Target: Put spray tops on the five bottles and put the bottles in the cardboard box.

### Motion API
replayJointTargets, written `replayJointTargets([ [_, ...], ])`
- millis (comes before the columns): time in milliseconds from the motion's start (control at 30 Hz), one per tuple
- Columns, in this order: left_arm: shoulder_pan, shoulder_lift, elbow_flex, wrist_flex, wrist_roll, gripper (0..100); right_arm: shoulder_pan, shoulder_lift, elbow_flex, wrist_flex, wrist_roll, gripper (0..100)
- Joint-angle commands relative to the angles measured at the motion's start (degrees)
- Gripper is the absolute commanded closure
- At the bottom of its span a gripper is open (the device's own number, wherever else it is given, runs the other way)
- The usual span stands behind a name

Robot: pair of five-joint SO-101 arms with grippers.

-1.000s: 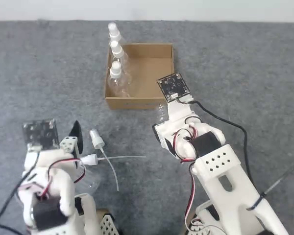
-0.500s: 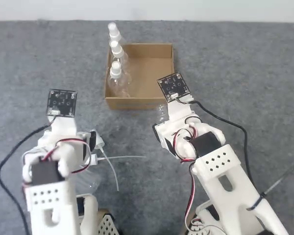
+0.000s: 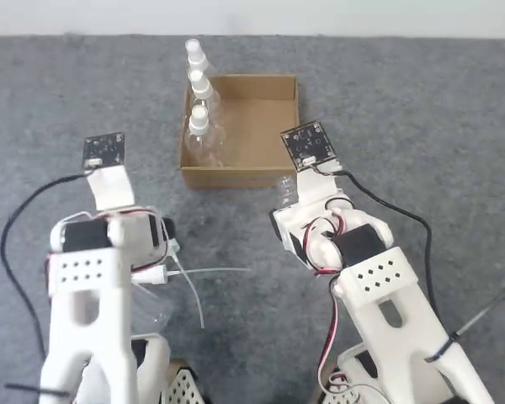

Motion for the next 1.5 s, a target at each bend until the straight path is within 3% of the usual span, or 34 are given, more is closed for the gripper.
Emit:
replayJointTargets([
  [0, 0.2, 5.5, -4.8, -0.1, 2.4, 78, 0.9, -2.8, -0.7, -1.3, -0.5, 96.8],
  [600, 1.6, 24.7, -6.5, -13.8, 15.3, 79, 1.0, -2.9, -0.8, -1.3, -0.5, 96.8],
  [900, 1.6, 30.2, -6.5, -19.4, 15.6, 79, 1.0, -2.5, -0.8, -2.0, -0.4, 96.8],
  [1167, 1.6, 35.6, -8.5, -21.5, 15.2, 90, 1.0, -2.4, -0.8, -2.0, -0.4, 96.8],
  [1467, 1.6, 35.8, -8.7, -21.5, 15.1, 94, 1.0, -2.5, -0.8, -1.9, -0.4, 96.8],
])
